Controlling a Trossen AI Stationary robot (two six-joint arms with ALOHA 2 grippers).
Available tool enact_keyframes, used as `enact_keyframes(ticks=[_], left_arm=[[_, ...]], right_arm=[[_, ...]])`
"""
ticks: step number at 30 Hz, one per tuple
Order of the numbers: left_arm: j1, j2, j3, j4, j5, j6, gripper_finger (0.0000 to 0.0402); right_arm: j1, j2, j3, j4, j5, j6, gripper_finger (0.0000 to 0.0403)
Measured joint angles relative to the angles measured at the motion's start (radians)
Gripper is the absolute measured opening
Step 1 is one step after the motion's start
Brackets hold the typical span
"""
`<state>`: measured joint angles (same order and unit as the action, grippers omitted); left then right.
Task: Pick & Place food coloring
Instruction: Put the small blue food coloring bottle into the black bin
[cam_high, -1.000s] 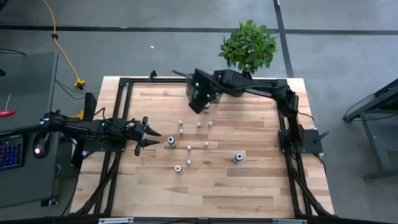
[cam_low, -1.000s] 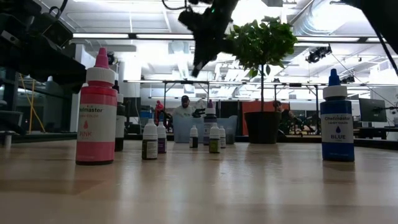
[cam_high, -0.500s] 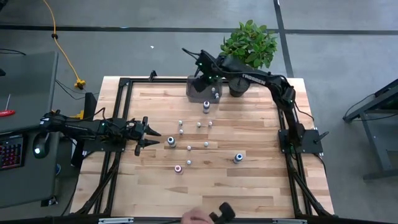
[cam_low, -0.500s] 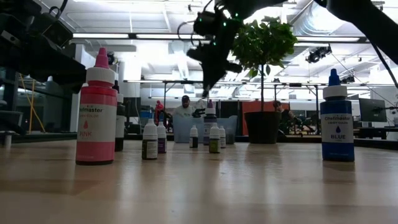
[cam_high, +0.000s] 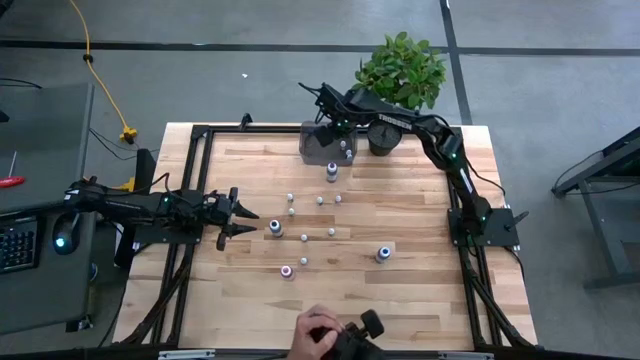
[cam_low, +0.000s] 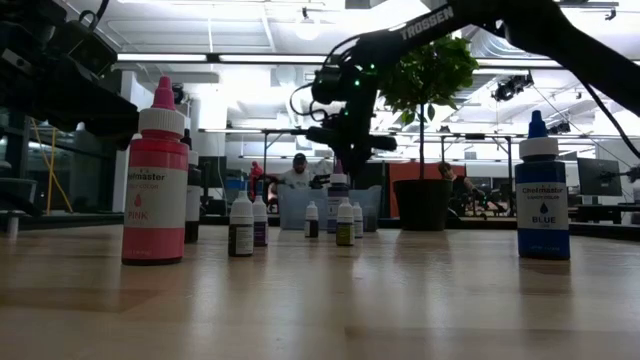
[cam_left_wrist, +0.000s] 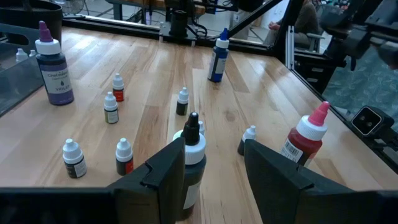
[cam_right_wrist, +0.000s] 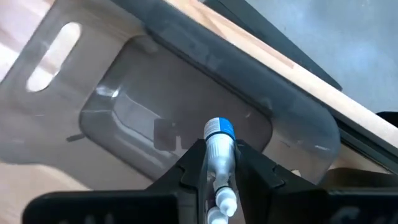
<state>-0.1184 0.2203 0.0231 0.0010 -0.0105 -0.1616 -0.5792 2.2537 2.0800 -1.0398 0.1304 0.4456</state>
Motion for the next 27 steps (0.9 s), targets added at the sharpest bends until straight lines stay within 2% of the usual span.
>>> enact_keyframes(ticks=[16, 27], left_arm=[[0.000, 0.000, 0.000, 0.000, 0.000, 0.000, 0.0163], [0.000, 0.000, 0.000, 0.000, 0.000, 0.000, 0.0163]], right_arm=[[-0.041, 0.025, 0.000, -0.036, 0.038, 0.074, 0.0059], [-0.042, 0.057, 0.000, -0.054, 0.010, 0.097, 0.0061]])
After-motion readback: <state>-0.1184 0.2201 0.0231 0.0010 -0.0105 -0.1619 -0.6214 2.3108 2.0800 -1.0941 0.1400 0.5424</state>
